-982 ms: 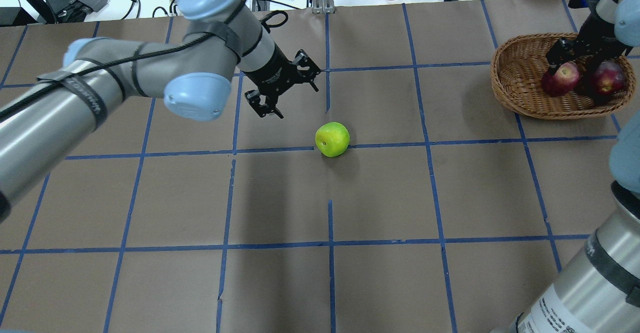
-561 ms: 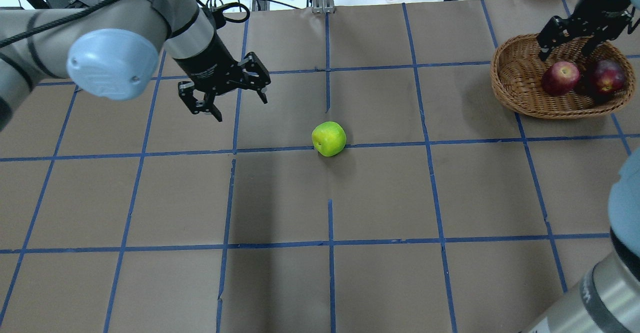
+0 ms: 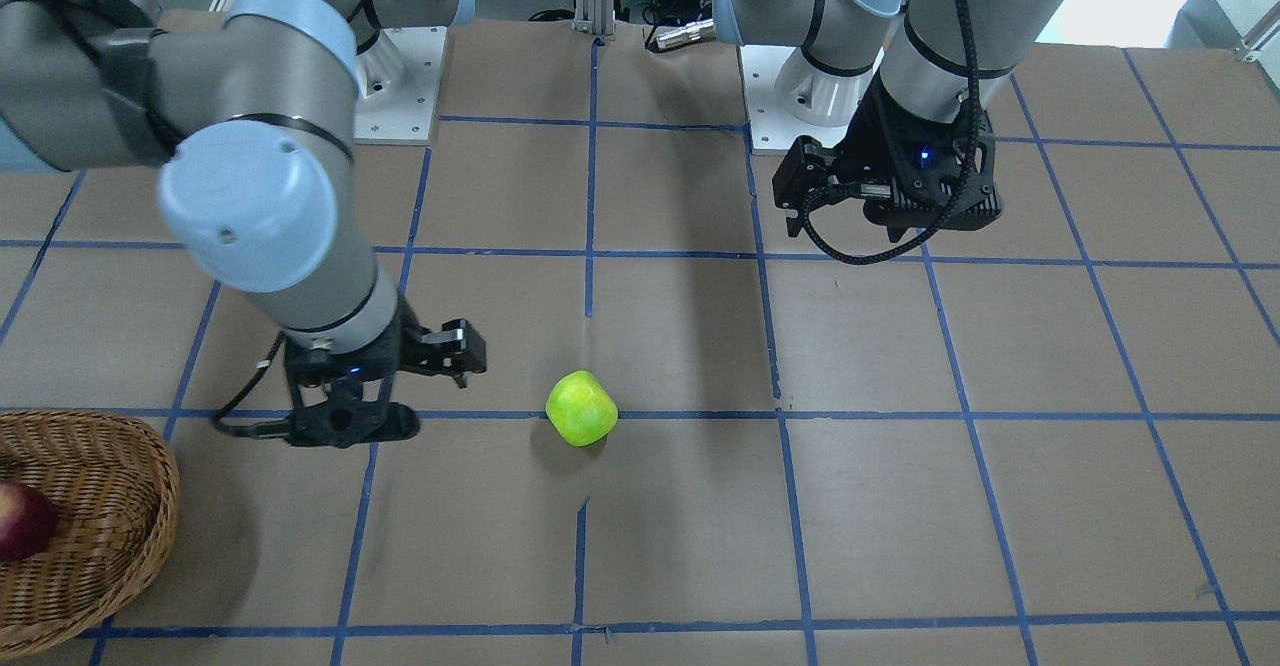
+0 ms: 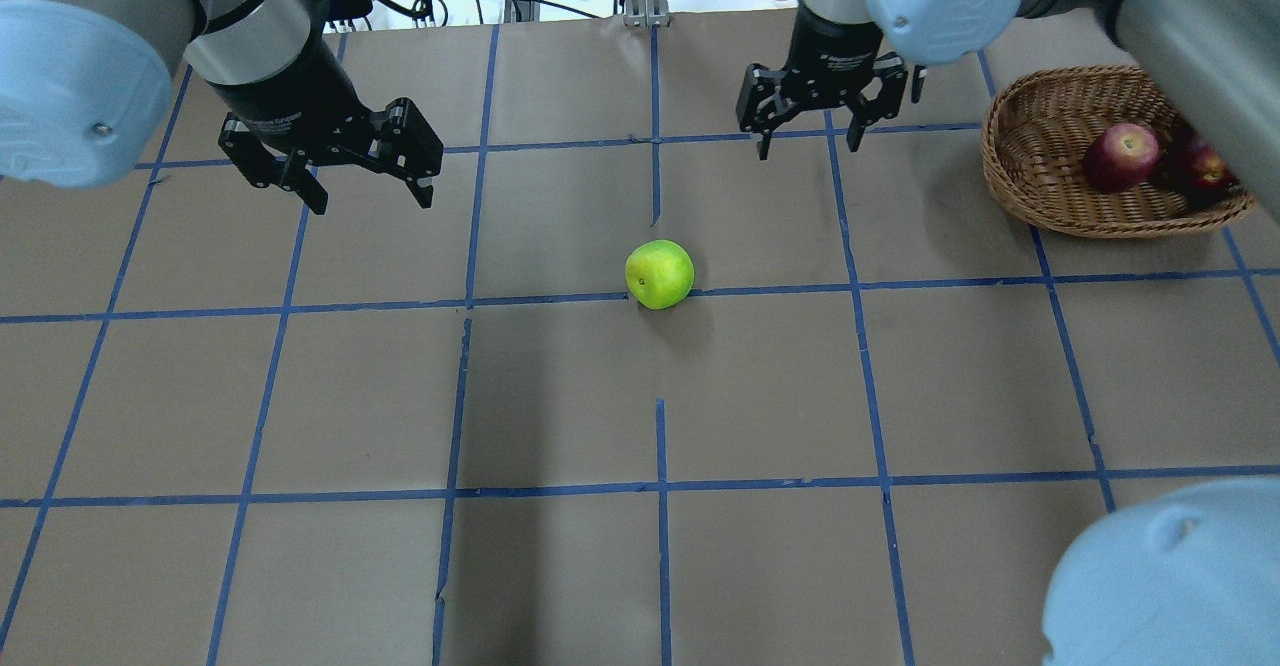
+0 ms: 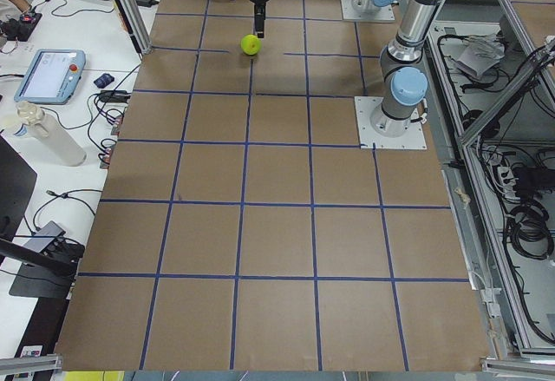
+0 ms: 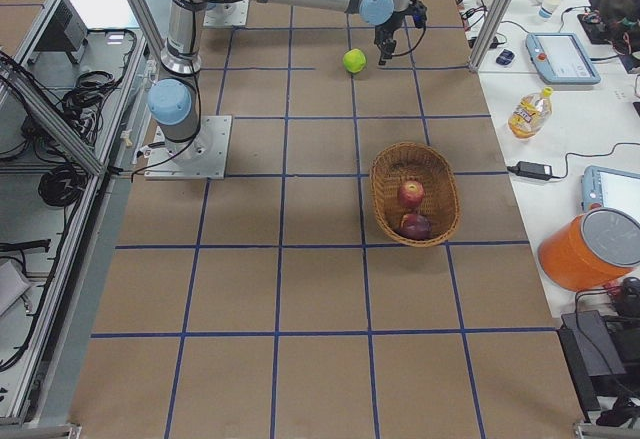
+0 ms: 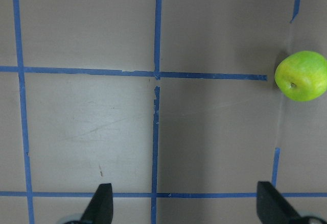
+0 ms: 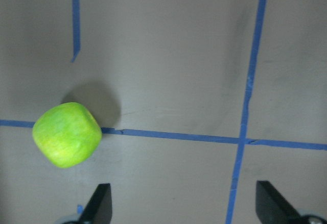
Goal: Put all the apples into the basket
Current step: 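Lower the right gripper onto the green apple, then close the right gripper on the green apple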
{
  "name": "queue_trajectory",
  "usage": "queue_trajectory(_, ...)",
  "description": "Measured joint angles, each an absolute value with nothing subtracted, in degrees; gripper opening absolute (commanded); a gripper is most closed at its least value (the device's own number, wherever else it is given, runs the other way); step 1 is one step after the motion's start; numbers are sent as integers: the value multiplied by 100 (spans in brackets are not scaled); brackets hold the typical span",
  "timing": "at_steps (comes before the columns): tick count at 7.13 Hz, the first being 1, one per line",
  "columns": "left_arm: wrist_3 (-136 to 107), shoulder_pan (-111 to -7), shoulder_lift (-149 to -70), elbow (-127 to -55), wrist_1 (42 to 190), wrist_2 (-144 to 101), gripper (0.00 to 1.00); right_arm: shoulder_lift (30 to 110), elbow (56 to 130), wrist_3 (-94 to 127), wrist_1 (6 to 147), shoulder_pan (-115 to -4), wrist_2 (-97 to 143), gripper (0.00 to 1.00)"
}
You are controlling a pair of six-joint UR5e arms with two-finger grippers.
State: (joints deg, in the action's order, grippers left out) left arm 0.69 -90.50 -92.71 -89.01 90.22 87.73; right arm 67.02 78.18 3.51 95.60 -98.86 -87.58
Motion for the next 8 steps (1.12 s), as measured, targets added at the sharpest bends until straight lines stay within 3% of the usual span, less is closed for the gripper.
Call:
queue_trajectory(5,248,-9028,-9109,-8850,9333,8834,100,6536,8904,240,11072,-10798,-8750,100)
queue_trajectory(8,122,-9033,-9071,-8873,9317,9229,100,6192,9056,-544,11727,-10994,-8690,100)
